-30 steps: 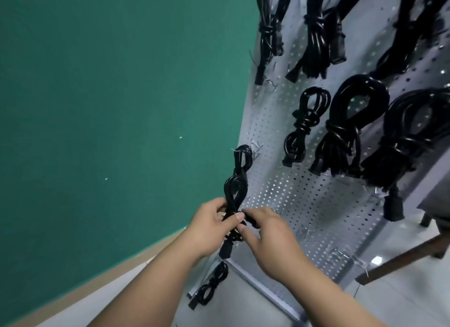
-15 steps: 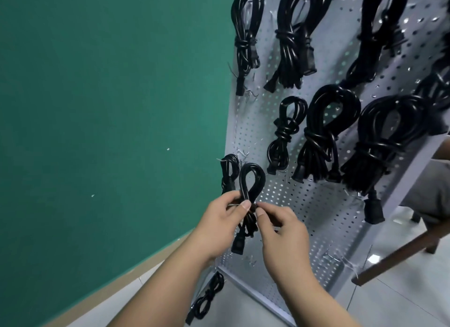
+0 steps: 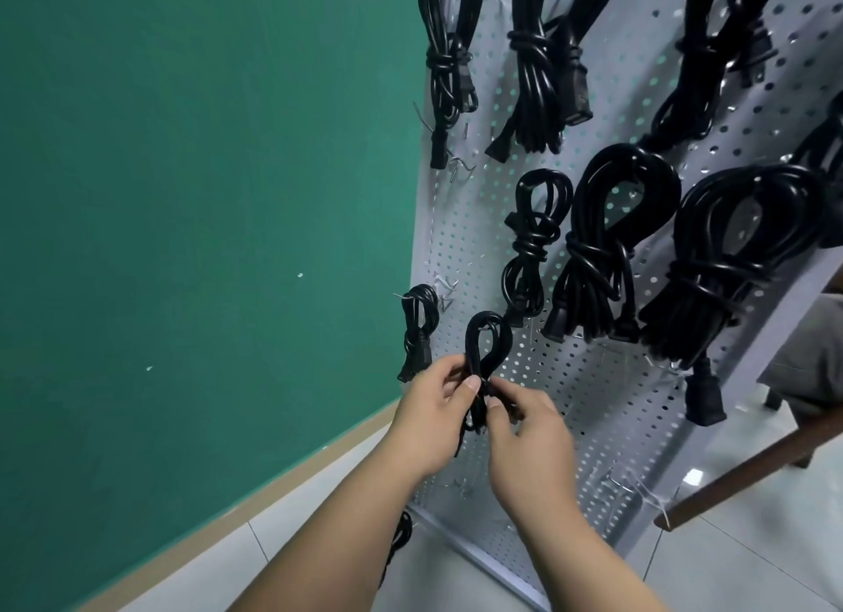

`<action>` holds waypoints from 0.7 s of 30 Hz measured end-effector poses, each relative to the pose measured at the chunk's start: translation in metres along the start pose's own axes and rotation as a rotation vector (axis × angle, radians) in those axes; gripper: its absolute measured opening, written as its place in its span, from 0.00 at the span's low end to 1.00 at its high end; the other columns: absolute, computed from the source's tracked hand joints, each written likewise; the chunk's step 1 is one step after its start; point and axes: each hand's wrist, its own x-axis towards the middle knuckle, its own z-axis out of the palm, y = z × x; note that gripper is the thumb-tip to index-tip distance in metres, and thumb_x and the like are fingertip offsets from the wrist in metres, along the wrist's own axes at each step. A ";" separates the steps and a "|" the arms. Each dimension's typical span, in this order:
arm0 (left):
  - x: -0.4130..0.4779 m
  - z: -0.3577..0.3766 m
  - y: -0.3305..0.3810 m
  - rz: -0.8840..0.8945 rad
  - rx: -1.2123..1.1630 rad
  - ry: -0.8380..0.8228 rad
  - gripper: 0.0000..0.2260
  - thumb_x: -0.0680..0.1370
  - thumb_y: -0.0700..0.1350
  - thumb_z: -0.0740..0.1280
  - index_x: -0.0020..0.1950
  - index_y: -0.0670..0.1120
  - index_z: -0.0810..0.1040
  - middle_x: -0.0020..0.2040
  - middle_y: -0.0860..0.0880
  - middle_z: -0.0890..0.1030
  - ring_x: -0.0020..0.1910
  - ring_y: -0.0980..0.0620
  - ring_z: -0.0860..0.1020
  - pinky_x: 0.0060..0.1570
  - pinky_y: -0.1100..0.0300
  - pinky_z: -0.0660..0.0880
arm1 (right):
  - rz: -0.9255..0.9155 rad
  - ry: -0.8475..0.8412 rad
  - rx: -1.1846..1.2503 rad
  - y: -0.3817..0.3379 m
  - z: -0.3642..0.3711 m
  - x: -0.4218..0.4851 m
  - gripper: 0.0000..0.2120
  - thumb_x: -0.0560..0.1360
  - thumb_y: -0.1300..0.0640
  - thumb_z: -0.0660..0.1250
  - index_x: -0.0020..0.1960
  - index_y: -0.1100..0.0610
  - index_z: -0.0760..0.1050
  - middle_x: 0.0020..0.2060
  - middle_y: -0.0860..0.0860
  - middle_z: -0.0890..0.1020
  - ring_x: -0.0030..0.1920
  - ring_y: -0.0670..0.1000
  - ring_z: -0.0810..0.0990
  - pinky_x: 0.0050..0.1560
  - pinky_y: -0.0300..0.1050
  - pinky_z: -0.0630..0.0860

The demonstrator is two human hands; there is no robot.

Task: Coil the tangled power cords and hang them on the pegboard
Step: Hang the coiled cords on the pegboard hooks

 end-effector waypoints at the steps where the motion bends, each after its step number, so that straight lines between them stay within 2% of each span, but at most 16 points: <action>1: 0.003 0.001 -0.002 0.023 0.038 0.008 0.11 0.85 0.42 0.67 0.67 0.50 0.79 0.61 0.52 0.83 0.61 0.57 0.83 0.68 0.54 0.77 | -0.011 0.001 -0.036 0.003 0.001 0.002 0.16 0.84 0.56 0.66 0.70 0.48 0.80 0.60 0.44 0.80 0.59 0.48 0.78 0.59 0.45 0.71; 4: 0.015 0.007 -0.009 0.094 0.184 0.045 0.13 0.84 0.46 0.69 0.68 0.52 0.80 0.62 0.55 0.77 0.61 0.56 0.82 0.69 0.50 0.77 | -0.033 0.011 -0.175 0.011 0.006 0.009 0.19 0.84 0.58 0.65 0.73 0.49 0.78 0.65 0.50 0.81 0.65 0.53 0.74 0.60 0.43 0.67; 7: 0.023 0.012 -0.012 0.152 0.250 0.034 0.16 0.81 0.52 0.68 0.69 0.56 0.79 0.61 0.57 0.78 0.63 0.56 0.80 0.68 0.50 0.77 | -0.051 0.023 -0.273 0.015 0.012 0.014 0.21 0.83 0.57 0.64 0.76 0.51 0.75 0.67 0.52 0.80 0.65 0.54 0.71 0.65 0.48 0.68; 10: 0.032 0.016 -0.017 0.178 0.309 0.029 0.16 0.83 0.49 0.68 0.71 0.52 0.79 0.63 0.53 0.80 0.62 0.53 0.80 0.66 0.49 0.77 | -0.078 0.043 -0.388 0.021 0.021 0.018 0.24 0.82 0.56 0.66 0.77 0.53 0.73 0.67 0.55 0.79 0.65 0.58 0.71 0.67 0.55 0.69; 12: 0.035 0.016 -0.019 0.168 0.320 0.011 0.18 0.81 0.52 0.68 0.71 0.51 0.79 0.64 0.51 0.82 0.63 0.52 0.81 0.66 0.48 0.77 | -0.093 0.067 -0.465 0.025 0.025 0.019 0.26 0.80 0.56 0.68 0.78 0.55 0.72 0.69 0.57 0.78 0.65 0.61 0.71 0.66 0.58 0.70; 14: 0.034 0.013 -0.022 0.149 0.292 -0.019 0.19 0.81 0.52 0.69 0.71 0.52 0.79 0.65 0.53 0.83 0.64 0.55 0.81 0.68 0.50 0.77 | -0.108 0.104 -0.527 0.027 0.028 0.017 0.27 0.78 0.57 0.69 0.77 0.56 0.72 0.70 0.58 0.76 0.67 0.63 0.71 0.66 0.61 0.71; 16: 0.032 0.006 -0.026 0.141 0.243 -0.034 0.18 0.81 0.47 0.72 0.72 0.52 0.79 0.65 0.55 0.84 0.64 0.60 0.81 0.70 0.52 0.76 | -0.134 0.138 -0.581 0.026 0.030 0.013 0.29 0.77 0.57 0.70 0.77 0.57 0.71 0.71 0.59 0.74 0.70 0.64 0.69 0.68 0.64 0.71; 19: 0.026 -0.008 -0.033 0.124 0.213 -0.031 0.19 0.81 0.44 0.73 0.71 0.51 0.79 0.64 0.57 0.84 0.63 0.61 0.81 0.70 0.52 0.77 | -0.191 0.171 -0.555 0.018 0.036 0.001 0.31 0.76 0.58 0.69 0.78 0.58 0.69 0.74 0.59 0.71 0.75 0.64 0.65 0.74 0.68 0.66; 21: 0.020 -0.020 -0.038 0.090 0.206 -0.034 0.16 0.81 0.43 0.73 0.69 0.50 0.81 0.59 0.56 0.85 0.59 0.60 0.83 0.67 0.51 0.79 | -0.238 0.176 -0.482 0.011 0.042 -0.010 0.31 0.77 0.59 0.68 0.79 0.57 0.67 0.77 0.56 0.69 0.77 0.62 0.63 0.77 0.66 0.62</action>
